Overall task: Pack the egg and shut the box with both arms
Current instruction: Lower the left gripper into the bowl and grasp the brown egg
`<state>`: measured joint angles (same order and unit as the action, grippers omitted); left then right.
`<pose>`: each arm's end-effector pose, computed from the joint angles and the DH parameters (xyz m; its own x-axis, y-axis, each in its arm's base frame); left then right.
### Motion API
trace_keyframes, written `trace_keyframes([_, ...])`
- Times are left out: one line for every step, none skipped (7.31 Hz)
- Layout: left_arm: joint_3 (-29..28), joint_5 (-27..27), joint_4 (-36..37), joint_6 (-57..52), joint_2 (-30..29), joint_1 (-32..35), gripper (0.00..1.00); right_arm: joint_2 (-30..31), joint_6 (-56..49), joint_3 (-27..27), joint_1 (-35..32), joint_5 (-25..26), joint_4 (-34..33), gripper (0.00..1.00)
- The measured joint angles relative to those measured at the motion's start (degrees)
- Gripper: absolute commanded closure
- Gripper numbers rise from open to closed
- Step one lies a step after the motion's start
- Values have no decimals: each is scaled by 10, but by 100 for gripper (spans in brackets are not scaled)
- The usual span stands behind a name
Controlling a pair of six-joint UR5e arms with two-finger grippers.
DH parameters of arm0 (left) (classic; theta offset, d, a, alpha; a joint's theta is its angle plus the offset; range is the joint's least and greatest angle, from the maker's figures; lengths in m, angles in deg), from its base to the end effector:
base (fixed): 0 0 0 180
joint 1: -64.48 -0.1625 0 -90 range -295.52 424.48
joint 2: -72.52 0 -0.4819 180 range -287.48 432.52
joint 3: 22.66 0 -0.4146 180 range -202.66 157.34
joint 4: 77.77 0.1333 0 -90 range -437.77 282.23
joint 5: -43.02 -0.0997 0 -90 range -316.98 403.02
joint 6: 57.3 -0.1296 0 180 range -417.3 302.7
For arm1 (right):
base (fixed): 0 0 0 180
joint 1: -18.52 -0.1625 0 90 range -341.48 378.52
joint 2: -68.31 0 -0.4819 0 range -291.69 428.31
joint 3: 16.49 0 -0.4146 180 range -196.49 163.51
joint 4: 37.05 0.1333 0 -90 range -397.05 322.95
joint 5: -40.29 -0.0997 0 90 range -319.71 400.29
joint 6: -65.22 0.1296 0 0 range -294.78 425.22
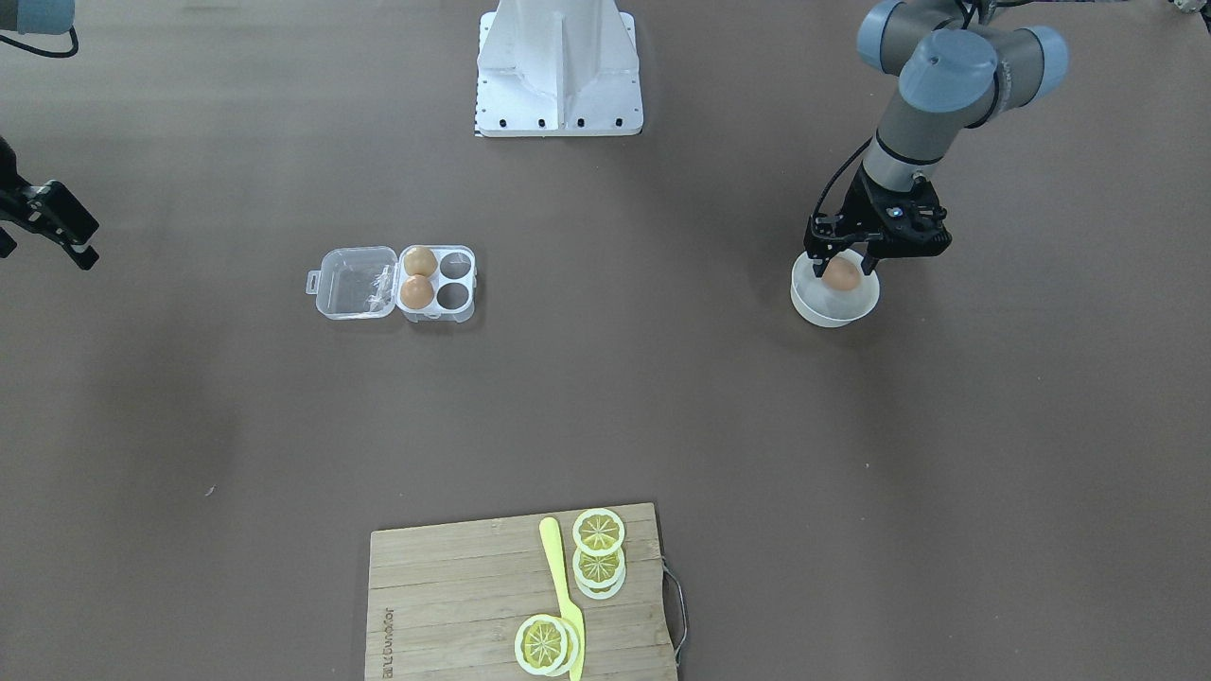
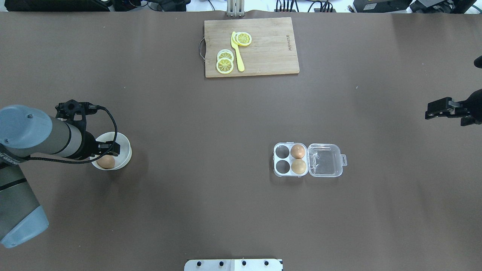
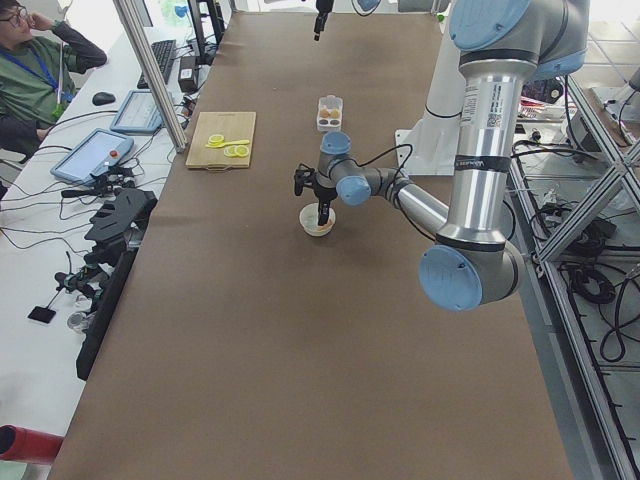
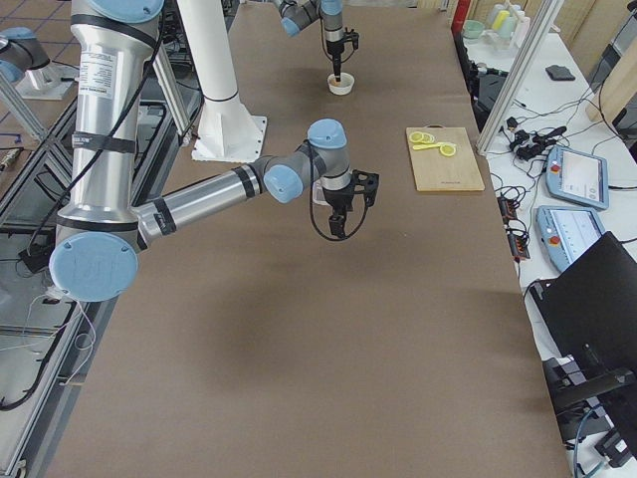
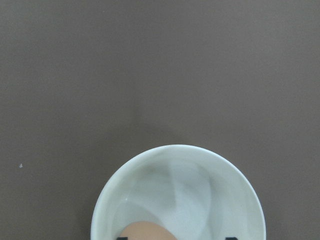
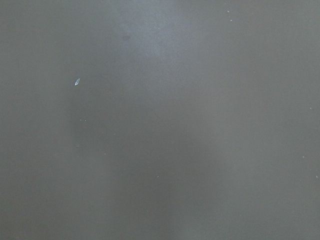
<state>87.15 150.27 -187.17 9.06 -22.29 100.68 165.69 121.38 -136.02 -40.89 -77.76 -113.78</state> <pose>0.4080 -0.4162 0.4897 0.6911 -0.0312 -0.7221 0.1317 0.9878 0.0833 -0.1767 -0.4411 0.5195 0.6903 0.2019 0.6948 -0.2849 0.9586 0.0045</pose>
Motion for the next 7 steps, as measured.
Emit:
trace_keyframes([-1, 0, 1, 0, 0, 0, 28, 0, 0, 0, 0, 0, 0, 1])
trace_keyframes([-1, -1, 1, 0, 0, -1, 28, 0, 0, -1, 0, 0, 0, 1])
trace_keyframes([-1, 0, 1, 0, 0, -1, 28, 0, 0, -1, 0, 0, 0, 1])
trace_keyframes([-2, 0, 1, 0, -1, -3, 28, 0, 0, -1, 0, 0, 0, 1])
trace_keyframes([-2, -1, 2, 0, -1, -6, 28, 0, 0, -2, 0, 0, 0, 1])
trace_keyframes([-3, -1, 2, 0, -1, -9, 28, 1, 0, -1, 0, 0, 0, 1])
trace_keyframes([-3, -1, 2, 0, -1, -10, 28, 1, 0, -1, 0, 0, 0, 1])
